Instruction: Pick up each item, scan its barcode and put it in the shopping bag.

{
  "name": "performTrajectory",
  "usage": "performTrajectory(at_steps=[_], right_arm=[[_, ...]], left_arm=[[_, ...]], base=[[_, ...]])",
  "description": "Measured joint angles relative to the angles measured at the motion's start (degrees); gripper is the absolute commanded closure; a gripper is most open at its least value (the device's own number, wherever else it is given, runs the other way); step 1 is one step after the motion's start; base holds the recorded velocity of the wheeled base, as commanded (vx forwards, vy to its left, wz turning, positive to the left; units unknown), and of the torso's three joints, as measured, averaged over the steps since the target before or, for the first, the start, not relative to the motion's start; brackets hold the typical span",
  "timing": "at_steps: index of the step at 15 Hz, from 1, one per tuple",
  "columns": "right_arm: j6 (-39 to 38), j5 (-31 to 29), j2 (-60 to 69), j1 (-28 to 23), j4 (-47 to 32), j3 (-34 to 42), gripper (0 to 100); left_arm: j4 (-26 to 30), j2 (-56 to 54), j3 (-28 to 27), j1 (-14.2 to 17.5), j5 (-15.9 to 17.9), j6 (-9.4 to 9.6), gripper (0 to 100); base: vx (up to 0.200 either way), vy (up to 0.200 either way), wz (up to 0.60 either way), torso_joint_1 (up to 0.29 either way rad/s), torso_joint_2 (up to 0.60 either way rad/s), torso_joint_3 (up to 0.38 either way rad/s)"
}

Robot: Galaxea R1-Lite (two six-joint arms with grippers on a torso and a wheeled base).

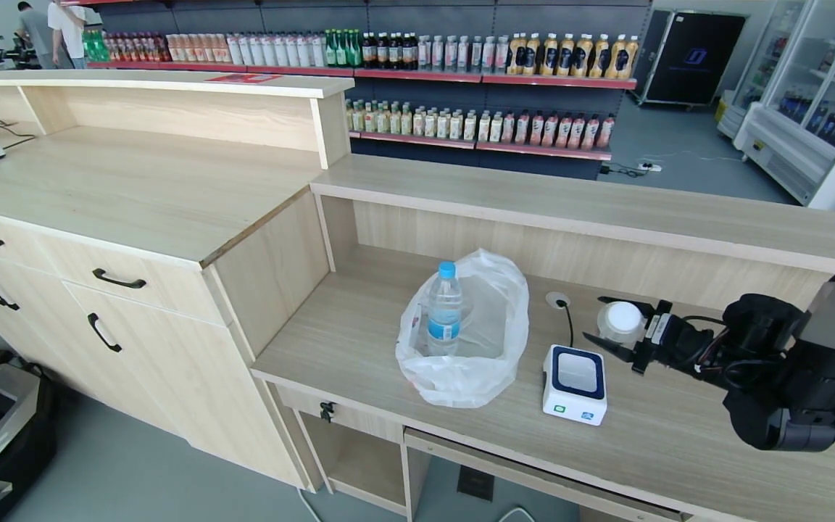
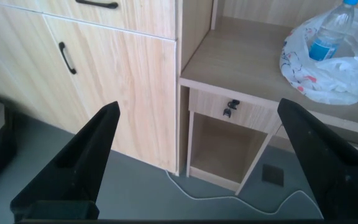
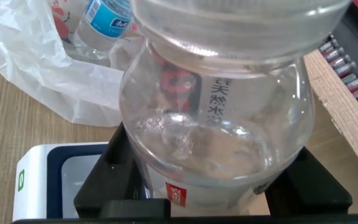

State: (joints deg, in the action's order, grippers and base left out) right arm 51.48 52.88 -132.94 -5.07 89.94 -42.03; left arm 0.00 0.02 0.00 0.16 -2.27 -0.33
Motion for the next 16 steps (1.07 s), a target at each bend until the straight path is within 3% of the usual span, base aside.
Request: performTrajectory(at_steps=[16], right_arm=[[-2.73,0.0,-5.9,2.46,0.0,-7.06,100]], left_arm=[[0.0,0.0,0.0,0.0,0.02,0.0,0]], base=[[0.0,0.0,0.0,0.0,0.0,0.0]])
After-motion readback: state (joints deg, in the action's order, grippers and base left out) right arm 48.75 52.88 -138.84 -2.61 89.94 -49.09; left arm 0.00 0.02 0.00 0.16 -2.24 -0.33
